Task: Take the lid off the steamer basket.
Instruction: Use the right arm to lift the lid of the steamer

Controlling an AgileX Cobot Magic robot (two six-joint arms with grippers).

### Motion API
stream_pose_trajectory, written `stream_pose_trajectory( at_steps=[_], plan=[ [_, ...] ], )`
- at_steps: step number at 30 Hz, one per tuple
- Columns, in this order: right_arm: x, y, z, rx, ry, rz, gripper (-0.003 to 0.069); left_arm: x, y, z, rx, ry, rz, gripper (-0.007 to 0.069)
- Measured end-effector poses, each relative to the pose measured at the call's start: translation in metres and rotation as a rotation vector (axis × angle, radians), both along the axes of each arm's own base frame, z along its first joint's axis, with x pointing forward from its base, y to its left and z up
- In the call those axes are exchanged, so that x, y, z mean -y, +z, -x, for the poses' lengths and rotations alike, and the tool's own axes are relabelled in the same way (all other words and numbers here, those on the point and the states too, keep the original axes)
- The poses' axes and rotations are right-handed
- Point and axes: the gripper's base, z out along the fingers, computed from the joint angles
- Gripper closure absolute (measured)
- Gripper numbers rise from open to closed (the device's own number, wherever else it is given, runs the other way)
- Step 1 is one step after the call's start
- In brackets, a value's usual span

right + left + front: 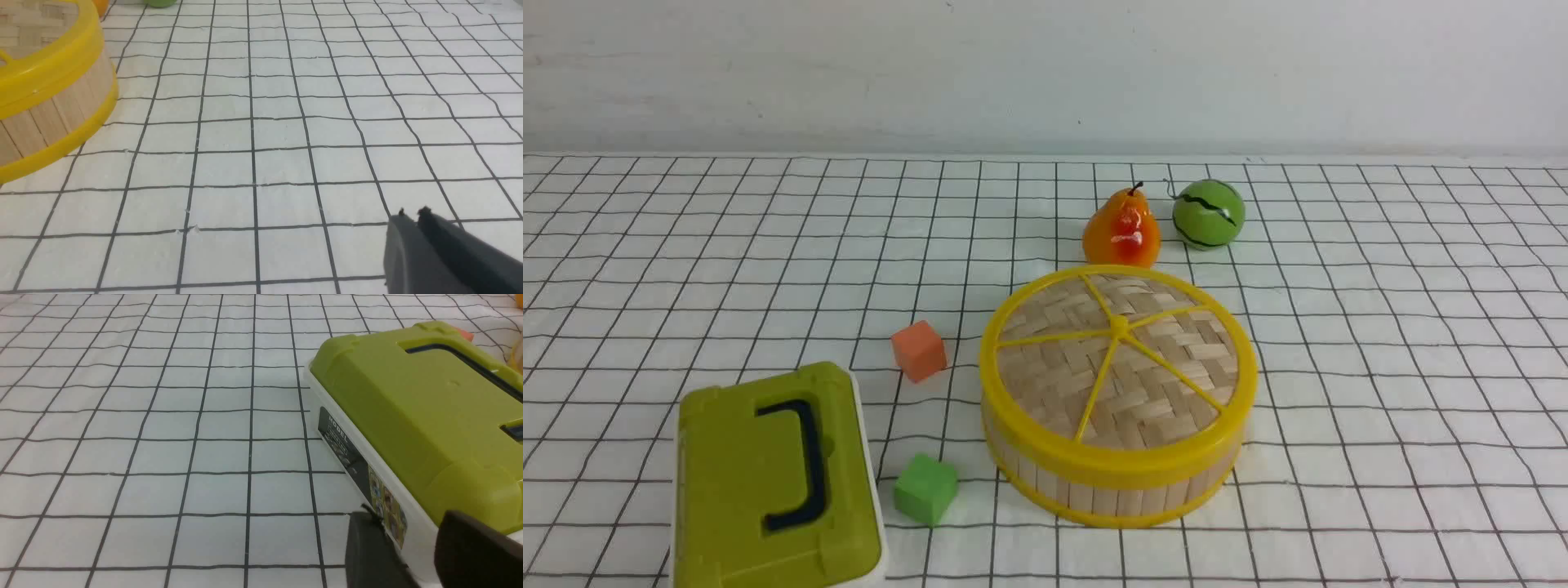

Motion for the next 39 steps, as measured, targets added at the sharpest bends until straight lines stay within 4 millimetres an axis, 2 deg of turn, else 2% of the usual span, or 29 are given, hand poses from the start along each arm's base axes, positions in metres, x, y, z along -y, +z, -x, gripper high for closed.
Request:
stream_pose_trajectory(
  at_steps=[39],
  plan=[
    [0.0,0.0,0.0,0.0,0.0,-0.001,0.0571,0.0,0.0,0.0,0.0,0.0,0.0,0.0385]
  ],
)
